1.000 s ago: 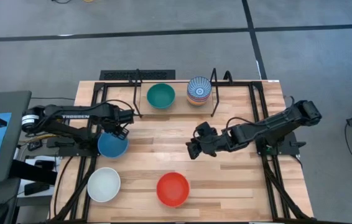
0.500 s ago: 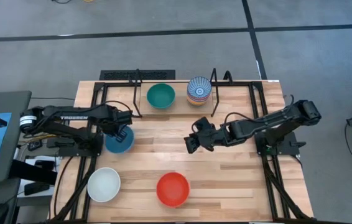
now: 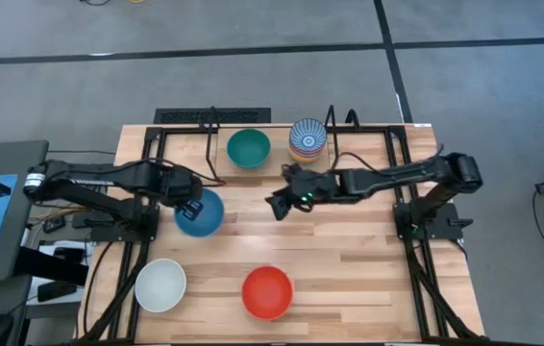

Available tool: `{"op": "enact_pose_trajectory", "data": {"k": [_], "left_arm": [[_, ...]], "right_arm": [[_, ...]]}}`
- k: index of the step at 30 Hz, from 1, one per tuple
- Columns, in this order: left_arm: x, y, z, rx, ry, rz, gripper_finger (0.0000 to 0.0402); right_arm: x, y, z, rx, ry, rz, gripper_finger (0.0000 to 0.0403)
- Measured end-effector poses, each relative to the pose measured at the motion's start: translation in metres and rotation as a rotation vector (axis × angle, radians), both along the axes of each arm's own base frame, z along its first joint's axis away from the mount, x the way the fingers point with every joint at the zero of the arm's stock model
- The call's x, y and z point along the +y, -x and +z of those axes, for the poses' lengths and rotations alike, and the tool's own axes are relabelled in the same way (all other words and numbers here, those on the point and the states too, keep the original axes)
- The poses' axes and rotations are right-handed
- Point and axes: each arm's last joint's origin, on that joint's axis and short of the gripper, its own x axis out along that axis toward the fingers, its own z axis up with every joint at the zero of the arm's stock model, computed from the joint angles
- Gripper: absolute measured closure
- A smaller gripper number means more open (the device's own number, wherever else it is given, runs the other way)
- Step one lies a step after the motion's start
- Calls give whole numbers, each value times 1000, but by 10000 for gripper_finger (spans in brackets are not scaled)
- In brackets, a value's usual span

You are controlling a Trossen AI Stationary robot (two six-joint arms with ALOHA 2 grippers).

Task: Place and stack bowls onto a shelf
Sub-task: Stack the blue bowl on top of the green bowl on the shelf

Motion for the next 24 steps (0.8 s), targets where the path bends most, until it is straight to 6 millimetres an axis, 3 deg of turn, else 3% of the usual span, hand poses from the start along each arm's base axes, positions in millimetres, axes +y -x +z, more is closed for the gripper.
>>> {"op": "enact_pose_trajectory", "data": {"k": [7,15,19,24], "left_arm": [[-16,-15,25,-104,-56,-29,401],[-30,-38,32,-122,-70,-80,401],[-38,-47,38,-134,-71,-111,401],[-41,-52,50,-164,-84,-151,401]], "right_arm": [[-6,-56,11,4,101,100,212],[-19,-106,14,101,236,152,212],[-21,-118,13,146,254,182,212],[-22,-116,14,166,269,238,212]]}}
